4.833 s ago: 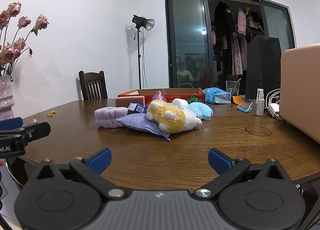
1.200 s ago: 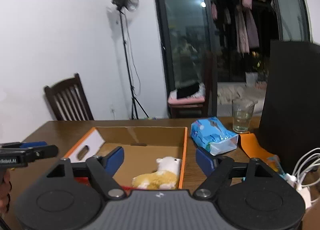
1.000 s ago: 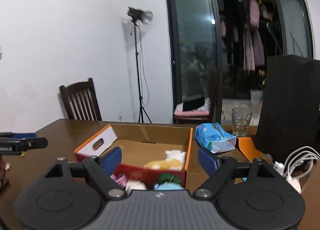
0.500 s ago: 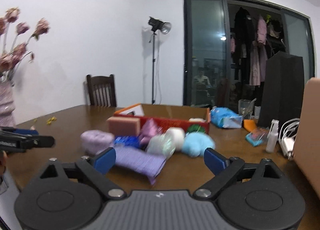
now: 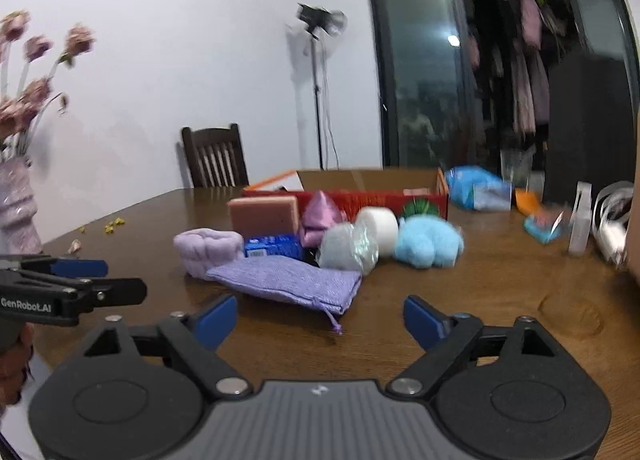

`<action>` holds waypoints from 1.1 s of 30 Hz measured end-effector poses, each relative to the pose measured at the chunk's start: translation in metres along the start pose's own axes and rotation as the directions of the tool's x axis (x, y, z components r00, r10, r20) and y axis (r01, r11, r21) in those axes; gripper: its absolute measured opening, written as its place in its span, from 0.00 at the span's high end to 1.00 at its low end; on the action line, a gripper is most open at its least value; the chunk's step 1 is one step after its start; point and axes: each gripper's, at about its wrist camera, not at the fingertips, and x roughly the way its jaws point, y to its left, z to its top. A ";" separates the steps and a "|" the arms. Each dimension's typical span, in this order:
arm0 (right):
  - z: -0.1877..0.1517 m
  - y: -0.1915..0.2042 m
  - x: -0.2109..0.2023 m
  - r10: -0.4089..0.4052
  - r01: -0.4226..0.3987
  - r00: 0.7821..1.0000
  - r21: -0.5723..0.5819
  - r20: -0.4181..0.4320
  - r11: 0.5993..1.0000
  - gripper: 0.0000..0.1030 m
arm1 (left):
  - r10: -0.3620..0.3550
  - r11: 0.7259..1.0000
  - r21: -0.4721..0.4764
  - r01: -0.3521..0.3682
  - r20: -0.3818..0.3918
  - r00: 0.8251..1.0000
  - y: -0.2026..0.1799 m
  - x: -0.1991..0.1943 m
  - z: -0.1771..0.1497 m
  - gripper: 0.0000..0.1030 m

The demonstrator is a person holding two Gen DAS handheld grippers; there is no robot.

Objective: Organize soft objects
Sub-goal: 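Reach both tools to the lavender linen pouch and close on it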

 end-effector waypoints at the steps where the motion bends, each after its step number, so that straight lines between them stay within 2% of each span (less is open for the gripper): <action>1: 0.002 -0.003 0.009 0.004 -0.003 1.000 0.019 -0.011 1.000 0.19 | -0.007 1.000 -0.016 0.006 -0.008 1.000 0.002 0.011 0.004 0.32; 3: 0.008 -0.010 0.031 0.005 -0.003 1.000 0.061 -0.027 0.998 0.29 | -0.025 0.999 -0.049 0.023 -0.037 0.999 0.004 0.035 0.013 0.42; 4: 0.012 -0.014 0.044 0.000 0.003 0.999 0.082 -0.041 0.997 0.32 | -0.040 0.997 -0.061 0.037 -0.050 0.998 0.005 0.047 0.016 0.43; 6: 0.019 -0.020 0.068 0.000 0.007 0.998 0.101 -0.070 0.995 0.44 | -0.063 0.995 -0.076 0.058 -0.065 0.996 0.006 0.064 0.020 0.46; 10: 0.028 -0.025 0.109 -0.026 0.038 0.992 0.101 -0.120 0.994 0.49 | -0.090 0.993 -0.084 0.080 -0.122 0.988 0.005 0.090 0.019 0.56; 12: 0.031 -0.026 0.129 -0.025 0.042 0.985 0.097 -0.173 0.994 0.60 | -0.118 0.990 -0.088 0.106 -0.140 0.983 0.006 0.095 0.015 0.68; 13: 0.033 -0.025 0.135 -0.026 0.042 0.981 0.081 -0.191 0.996 0.63 | -0.127 0.989 -0.089 0.115 -0.146 0.981 0.005 0.096 0.014 0.70; 15: 0.033 -0.020 0.143 -0.030 0.038 0.971 0.027 -0.236 0.999 0.77 | -0.140 0.988 -0.082 0.129 -0.153 0.978 0.004 0.094 0.011 0.78; 17: 0.030 -0.017 0.140 -0.023 0.025 0.968 0.002 -0.249 1.000 0.79 | -0.147 0.987 -0.089 0.133 -0.168 0.975 0.003 0.090 0.009 0.82; 18: 0.028 -0.014 0.135 -0.026 0.021 0.968 -0.026 -0.249 0.999 0.86 | -0.162 0.984 -0.098 0.146 -0.185 0.969 0.002 0.086 0.007 0.84; 20: 0.023 -0.008 0.119 -0.047 0.031 0.965 -0.065 -0.257 0.997 0.94 | -0.208 0.976 -0.106 0.189 -0.212 0.955 -0.004 0.073 0.001 0.84; 22: 0.017 -0.006 0.101 -0.059 0.034 0.962 -0.099 -0.265 0.995 0.94 | -0.249 0.967 -0.107 0.230 -0.222 0.943 -0.007 0.059 -0.003 0.84; 23: 0.014 -0.006 0.091 -0.059 0.032 0.961 -0.101 -0.271 0.994 0.94 | -0.260 0.964 -0.115 0.240 -0.220 0.940 -0.007 0.053 -0.004 0.80; 25: 0.011 -0.011 0.071 -0.035 0.019 0.961 -0.060 -0.276 0.998 0.93 | -0.278 0.959 -0.124 0.256 -0.207 0.938 -0.005 0.046 -0.007 0.61; 26: 0.011 -0.015 0.064 -0.033 0.023 0.963 -0.042 -0.266 0.999 0.89 | -0.278 0.958 -0.124 0.258 -0.198 0.940 -0.005 0.044 -0.008 0.47; 27: 0.012 -0.018 0.058 -0.036 0.030 0.968 -0.029 -0.248 0.999 0.86 | -0.260 0.963 -0.126 0.240 -0.190 0.947 -0.005 0.045 -0.008 0.42; 28: 0.013 -0.021 0.055 -0.040 0.037 0.973 -0.019 -0.228 0.999 0.85 | -0.246 0.966 -0.125 0.225 -0.192 0.950 -0.006 0.047 -0.007 0.42; 30: 0.015 -0.026 0.051 -0.042 0.045 0.981 0.013 -0.189 0.999 0.74 | -0.219 0.973 -0.123 0.197 -0.201 0.955 -0.009 0.052 -0.006 0.38; 33: 0.012 -0.028 0.054 -0.035 0.043 0.982 0.044 -0.186 0.998 0.64 | -0.205 0.974 -0.136 0.180 -0.201 0.958 -0.012 0.057 -0.007 0.38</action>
